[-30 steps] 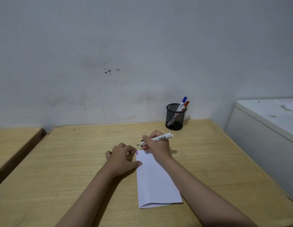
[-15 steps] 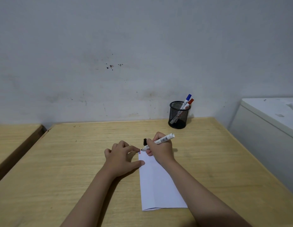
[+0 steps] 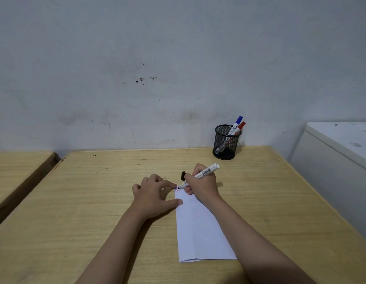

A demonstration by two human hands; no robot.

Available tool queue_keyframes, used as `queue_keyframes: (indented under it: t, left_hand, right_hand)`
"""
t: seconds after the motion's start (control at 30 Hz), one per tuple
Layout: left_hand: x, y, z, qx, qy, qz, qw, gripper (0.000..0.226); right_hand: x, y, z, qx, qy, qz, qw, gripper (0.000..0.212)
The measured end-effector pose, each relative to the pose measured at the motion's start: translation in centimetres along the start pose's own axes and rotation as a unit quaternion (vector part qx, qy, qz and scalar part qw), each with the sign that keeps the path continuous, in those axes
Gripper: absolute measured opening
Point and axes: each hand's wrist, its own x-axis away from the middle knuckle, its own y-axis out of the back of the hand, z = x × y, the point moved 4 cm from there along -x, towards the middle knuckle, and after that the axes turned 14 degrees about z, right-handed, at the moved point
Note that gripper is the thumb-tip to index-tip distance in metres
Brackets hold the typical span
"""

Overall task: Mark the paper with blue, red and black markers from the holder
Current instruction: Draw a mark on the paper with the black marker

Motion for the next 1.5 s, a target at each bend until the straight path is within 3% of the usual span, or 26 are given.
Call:
queue_keyframes:
  t: [0.17, 0.4, 0.57, 0.7, 0.87, 0.93, 1.07, 1.2, 1.27, 1.5]
  left_hand:
    - [0.0, 0.0, 0.0, -0.005, 0.0, -0.002, 1.0, 0.052]
    - [-0.1, 0.3, -0.6, -0.001, 0.0, 0.011, 1.0, 0.056]
    - [-1.7, 0.6, -1.6, 0.075, -0.016, 0.019, 0.997, 0.065]
    - [-3.8, 1.0, -3.2, 0.095, -0.037, -0.01, 0.995, 0.048]
    - [-5.9, 0.7, -4.0, 0.056, -0.063, 0.021, 0.996, 0.019]
    - [-5.8, 1.0, -4.2, 0.101, -0.065, 0.014, 0.993, 0.015]
    - [-4.4, 2.8, -4.6, 0.329, -0.07, -0.025, 0.941, 0.01]
    - [-2.2, 4.2, -5.2, 0.556, -0.074, 0.002, 0.828, 0.012]
    - [-1.3, 4.6, -5.8, 0.604, -0.076, 0.014, 0.793, 0.012]
    - [1.2, 5.8, -8.3, 0.622, -0.11, 0.021, 0.775, 0.011]
  right_hand:
    - [0.3, 0.2, 0.0, -0.002, 0.002, -0.006, 1.0, 0.033]
    - [0.8, 1.3, 0.2, -0.11, 0.022, -0.076, 0.991, 0.029]
    - [0.7, 1.7, 0.2, -0.178, 0.007, -0.098, 0.979, 0.029]
    - [0.8, 2.1, 0.1, -0.21, -0.003, -0.106, 0.972, 0.024]
    - [0.7, 2.1, 0.2, -0.232, -0.007, -0.097, 0.968, 0.02]
    - [0.8, 2.3, 0.7, -0.235, -0.004, -0.098, 0.967, 0.019]
    - [1.4, 3.1, 3.5, -0.251, 0.049, -0.103, 0.961, 0.016]
    - [3.1, 3.9, 6.6, -0.234, 0.127, -0.085, 0.96, 0.024]
    - [4.1, 4.1, 7.6, -0.221, 0.148, -0.072, 0.961, 0.028]
    - [7.0, 4.0, 10.2, -0.192, 0.186, -0.061, 0.962, 0.027]
